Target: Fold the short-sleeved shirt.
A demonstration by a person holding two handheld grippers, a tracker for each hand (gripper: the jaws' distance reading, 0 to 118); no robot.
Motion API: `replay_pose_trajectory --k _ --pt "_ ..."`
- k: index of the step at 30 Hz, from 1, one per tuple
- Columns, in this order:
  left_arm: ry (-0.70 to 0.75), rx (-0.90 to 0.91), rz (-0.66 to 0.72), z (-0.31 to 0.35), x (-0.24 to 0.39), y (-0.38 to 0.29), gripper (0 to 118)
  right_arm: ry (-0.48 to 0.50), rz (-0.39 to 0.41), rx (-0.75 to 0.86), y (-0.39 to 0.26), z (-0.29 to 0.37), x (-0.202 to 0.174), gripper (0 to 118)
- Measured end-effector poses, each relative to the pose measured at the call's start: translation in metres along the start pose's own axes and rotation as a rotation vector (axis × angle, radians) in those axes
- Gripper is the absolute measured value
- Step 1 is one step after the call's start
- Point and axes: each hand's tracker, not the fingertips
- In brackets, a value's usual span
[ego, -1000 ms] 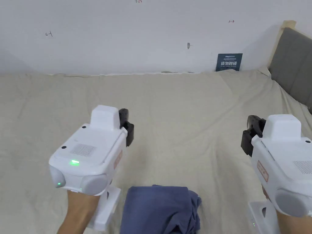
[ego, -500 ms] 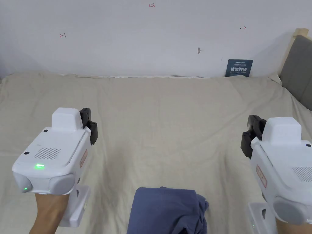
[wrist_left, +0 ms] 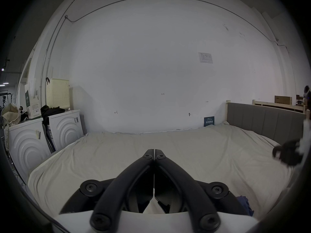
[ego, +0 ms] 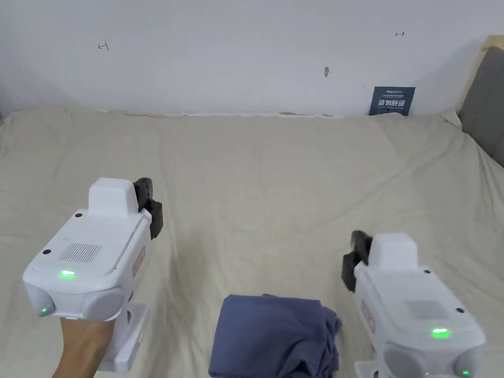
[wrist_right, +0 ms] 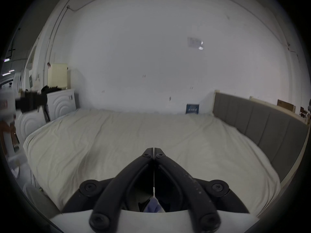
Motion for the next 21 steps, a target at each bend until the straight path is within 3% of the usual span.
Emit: replay_pose_trajectory --k 8,14,21 --pt "-0.017 -0.039 0.011 -0.001 -0.002 -0.014 0 0.086 0.042 -0.267 -0.085 -0.041 -0.045 2" --pt "-0.037 -0.098 0.020 -0.005 -0.002 -0.033 0 0.077 0.060 -0.431 -0.133 -0.064 -0.054 2" --pt "-0.129 -0.296 0.146 -0.021 0.002 -0.068 1 0.072 0.055 -0.418 -0.150 -0.063 -0.049 2"
